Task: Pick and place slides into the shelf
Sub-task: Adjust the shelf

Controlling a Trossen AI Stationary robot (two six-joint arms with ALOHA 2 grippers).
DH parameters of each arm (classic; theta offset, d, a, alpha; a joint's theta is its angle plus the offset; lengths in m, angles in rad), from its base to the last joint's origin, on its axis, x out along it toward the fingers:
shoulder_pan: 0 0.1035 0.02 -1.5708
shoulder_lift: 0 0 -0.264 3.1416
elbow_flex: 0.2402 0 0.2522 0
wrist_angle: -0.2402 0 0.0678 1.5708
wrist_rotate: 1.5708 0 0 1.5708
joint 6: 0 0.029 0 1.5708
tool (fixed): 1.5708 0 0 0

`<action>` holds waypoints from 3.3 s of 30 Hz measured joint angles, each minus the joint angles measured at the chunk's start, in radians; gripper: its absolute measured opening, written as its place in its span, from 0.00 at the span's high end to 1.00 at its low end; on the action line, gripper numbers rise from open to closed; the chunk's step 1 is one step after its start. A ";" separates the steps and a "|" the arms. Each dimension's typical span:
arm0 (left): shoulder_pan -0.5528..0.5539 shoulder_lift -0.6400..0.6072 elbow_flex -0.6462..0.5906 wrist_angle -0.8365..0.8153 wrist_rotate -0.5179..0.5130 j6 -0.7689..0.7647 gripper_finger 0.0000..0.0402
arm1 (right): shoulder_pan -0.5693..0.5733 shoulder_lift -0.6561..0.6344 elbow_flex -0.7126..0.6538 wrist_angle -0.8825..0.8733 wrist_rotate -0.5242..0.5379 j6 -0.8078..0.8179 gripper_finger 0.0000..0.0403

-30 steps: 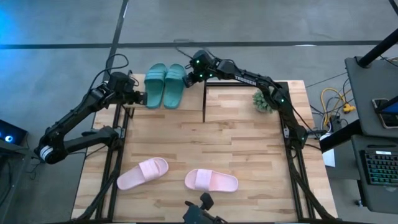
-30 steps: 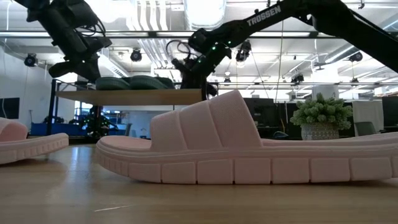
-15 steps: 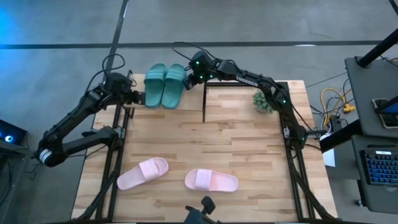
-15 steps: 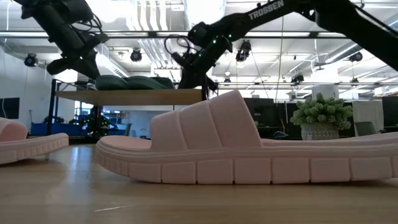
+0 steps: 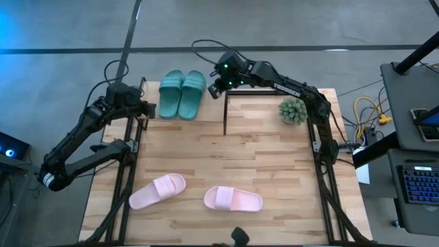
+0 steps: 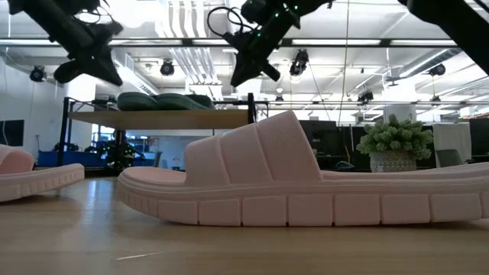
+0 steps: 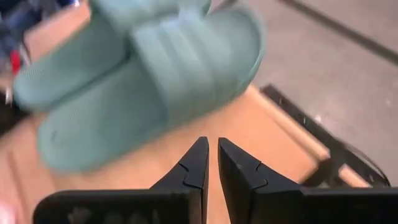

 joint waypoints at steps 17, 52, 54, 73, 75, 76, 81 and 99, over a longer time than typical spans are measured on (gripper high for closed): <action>-0.045 -0.060 -0.005 0.126 0.503 -0.085 1.00 | 0.162 -0.031 0.000 -0.422 -0.261 -0.080 0.93; -1.003 0.021 -0.093 0.099 -0.132 -0.635 1.00 | 0.471 -0.557 -0.892 0.082 -0.268 0.353 0.93; -1.085 0.025 -0.125 0.108 -0.160 -0.732 1.00 | 0.485 -0.610 -0.990 0.195 -0.257 0.439 0.93; -1.683 0.293 -0.087 -0.093 -0.428 -1.575 1.00 | 0.494 -0.752 -1.261 0.488 0.007 0.587 0.93; -1.691 0.308 -0.075 -0.094 -0.493 -1.602 1.00 | 0.452 -0.735 -1.261 0.557 0.005 0.578 0.93; -1.694 0.314 -0.066 -0.095 -0.520 -1.604 1.00 | 0.430 -0.721 -1.261 0.605 -0.002 0.583 0.93; -1.703 0.325 -0.013 -0.171 -0.548 -1.603 1.00 | 0.339 -0.621 -1.244 0.739 -0.094 0.630 0.93; -1.882 0.405 0.004 -0.273 -0.387 -1.726 1.00 | 0.310 -0.327 -0.926 0.651 0.135 0.458 0.93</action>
